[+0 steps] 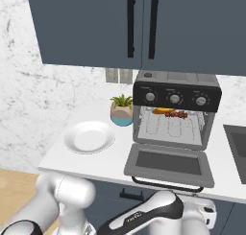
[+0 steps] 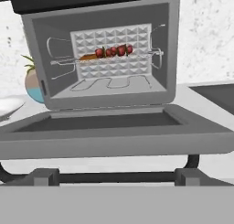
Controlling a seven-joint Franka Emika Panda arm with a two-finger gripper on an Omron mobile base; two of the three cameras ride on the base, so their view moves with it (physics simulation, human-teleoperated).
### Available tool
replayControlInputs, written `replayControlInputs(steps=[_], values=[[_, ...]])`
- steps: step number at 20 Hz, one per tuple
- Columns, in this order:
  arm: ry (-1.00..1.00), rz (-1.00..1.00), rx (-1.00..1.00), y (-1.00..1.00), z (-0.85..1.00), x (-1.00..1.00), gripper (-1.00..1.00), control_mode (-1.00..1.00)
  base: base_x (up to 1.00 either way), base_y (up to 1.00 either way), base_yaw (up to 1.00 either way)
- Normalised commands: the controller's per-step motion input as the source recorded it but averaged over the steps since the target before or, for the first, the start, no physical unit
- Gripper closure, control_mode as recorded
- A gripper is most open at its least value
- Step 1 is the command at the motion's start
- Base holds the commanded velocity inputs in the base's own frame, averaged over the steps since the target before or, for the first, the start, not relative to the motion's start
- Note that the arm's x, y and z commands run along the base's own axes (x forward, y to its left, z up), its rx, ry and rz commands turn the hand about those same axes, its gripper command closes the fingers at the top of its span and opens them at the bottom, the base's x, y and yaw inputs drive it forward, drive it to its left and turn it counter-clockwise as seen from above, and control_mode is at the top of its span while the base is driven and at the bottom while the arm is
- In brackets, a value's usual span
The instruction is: Pick up the kebab skewer and baguette bread, and place them inside the toaster oven. Close the toaster oven door and start by setting the timer.
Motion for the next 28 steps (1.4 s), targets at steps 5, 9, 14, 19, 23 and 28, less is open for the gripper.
replayControlInputs(steps=[5, 9, 14, 19, 23, 28], values=[[-0.07, 0.07, 0.00, -0.43, -0.12, 0.00, -1.00, -1.00, 0.00, 0.00, 0.00], [-0.06, 0.07, 0.01, -0.66, -0.09, 0.04, -1.00, -1.00, 0.00, 0.00, 0.00], [-0.03, 0.04, 0.00, -0.43, -0.17, 0.10, -1.00, -1.00, 0.00, 0.00, 0.00], [0.00, 0.05, 0.00, 0.04, -0.41, 0.09, -1.00, -1.00, 0.00, 0.00, 0.00], [0.00, 0.02, 0.00, 0.18, -0.22, 0.37, -1.00, -1.00, 0.00, 0.00, 0.00], [0.00, 0.00, 0.00, 0.25, -0.08, 0.48, -1.00, -1.00, 0.00, 0.00, 0.00]])
